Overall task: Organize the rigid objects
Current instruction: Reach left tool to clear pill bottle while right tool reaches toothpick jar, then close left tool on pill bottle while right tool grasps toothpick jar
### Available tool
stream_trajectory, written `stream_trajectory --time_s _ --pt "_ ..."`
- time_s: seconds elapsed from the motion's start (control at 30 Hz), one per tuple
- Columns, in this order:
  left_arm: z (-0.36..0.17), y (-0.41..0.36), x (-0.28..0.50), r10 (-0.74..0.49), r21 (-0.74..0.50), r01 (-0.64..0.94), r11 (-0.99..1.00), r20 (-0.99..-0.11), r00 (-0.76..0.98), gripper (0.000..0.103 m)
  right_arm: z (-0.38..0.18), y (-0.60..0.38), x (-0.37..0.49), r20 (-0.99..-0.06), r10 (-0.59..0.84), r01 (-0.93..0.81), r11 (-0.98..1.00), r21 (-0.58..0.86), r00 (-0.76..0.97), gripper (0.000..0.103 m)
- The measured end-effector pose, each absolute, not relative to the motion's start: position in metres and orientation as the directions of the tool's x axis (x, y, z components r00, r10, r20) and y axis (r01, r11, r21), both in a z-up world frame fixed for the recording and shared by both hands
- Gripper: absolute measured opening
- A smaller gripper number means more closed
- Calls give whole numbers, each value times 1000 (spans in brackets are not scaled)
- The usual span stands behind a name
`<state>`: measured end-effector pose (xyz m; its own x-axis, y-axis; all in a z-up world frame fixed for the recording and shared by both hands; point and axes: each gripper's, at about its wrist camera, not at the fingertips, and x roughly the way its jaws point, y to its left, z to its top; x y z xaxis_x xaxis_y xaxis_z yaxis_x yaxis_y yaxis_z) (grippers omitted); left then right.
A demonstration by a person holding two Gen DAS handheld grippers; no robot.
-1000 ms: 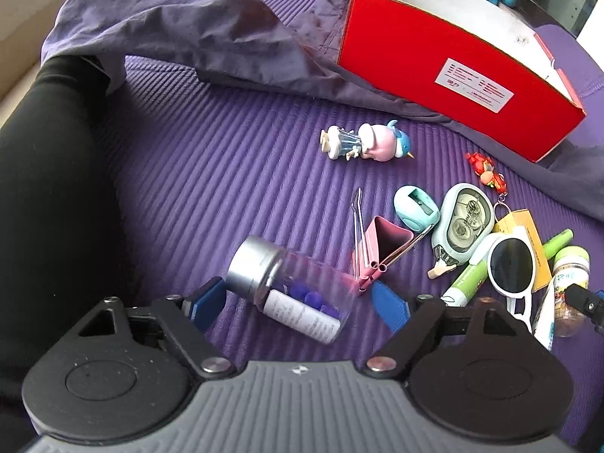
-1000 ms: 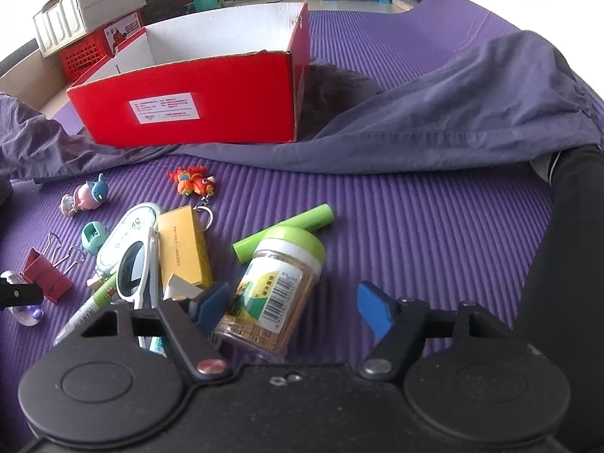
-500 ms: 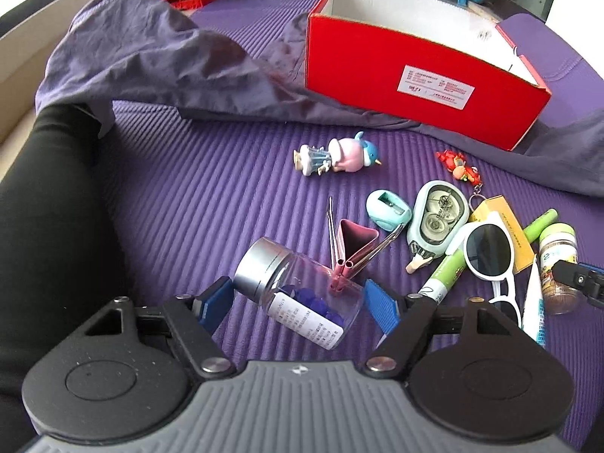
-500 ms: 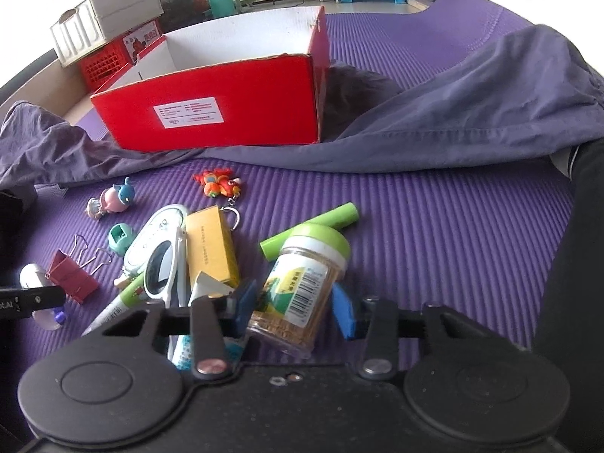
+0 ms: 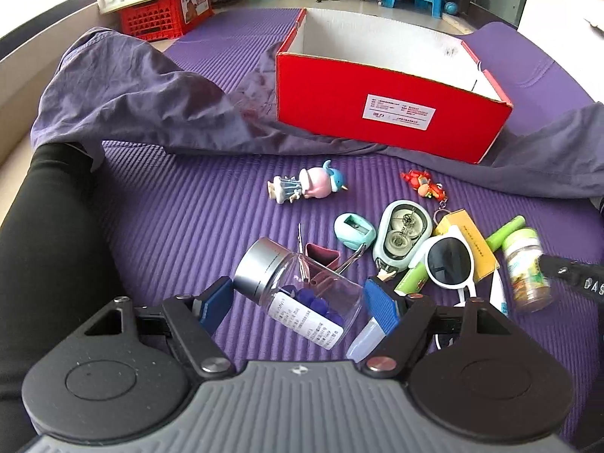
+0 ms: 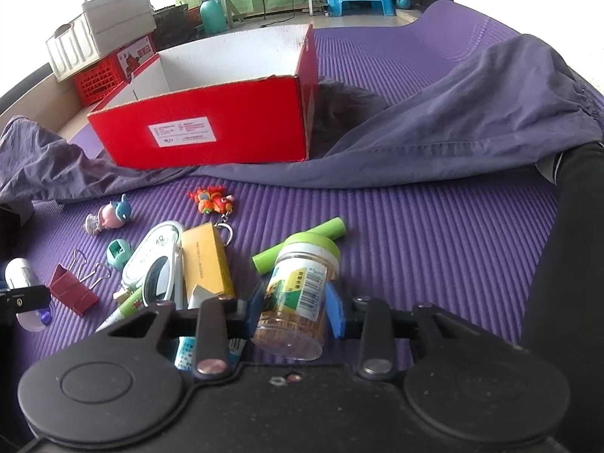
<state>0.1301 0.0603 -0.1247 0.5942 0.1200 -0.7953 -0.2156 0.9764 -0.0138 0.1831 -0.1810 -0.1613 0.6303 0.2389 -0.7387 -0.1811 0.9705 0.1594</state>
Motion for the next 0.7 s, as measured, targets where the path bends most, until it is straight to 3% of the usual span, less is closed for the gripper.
stream_trajectory --time_s 0.03,0.23,0.3,0.37,0.4,0.43,0.6,0.67,0.7 --pt "-124 60 130 119 -16 -216 976 -795 595 77 -159 -182 183 -733 241 -176 970 166 637 1" --pt "-121 58 134 116 -14 -205 979 -786 608 77 -165 -186 190 -776 234 -142 972 186 586 3" --pt "-122 57 133 117 -10 -202 979 -785 608 77 -163 -188 190 -765 247 -136 969 207 595 18" --pt "-124 56 133 117 -8 -198 980 -786 608 77 -159 -188 190 -754 254 -130 967 221 606 67" --pt "-124 56 133 120 -3 -196 981 -783 611 77 -157 -188 189 -742 259 -130 965 228 618 77" --pt "-124 55 133 120 -1 -193 981 -781 613 77 -156 -185 190 -736 263 -141 964 225 624 79" --pt "-122 54 132 113 -4 -185 983 -777 619 77 -172 -167 205 -792 243 -178 969 171 561 68" --pt "-120 54 132 113 -3 -183 983 -774 623 77 -180 -164 211 -813 219 -169 974 150 540 57" --pt "-120 54 132 113 -3 -183 983 -774 624 77 -184 -164 214 -823 223 -162 973 162 522 56"
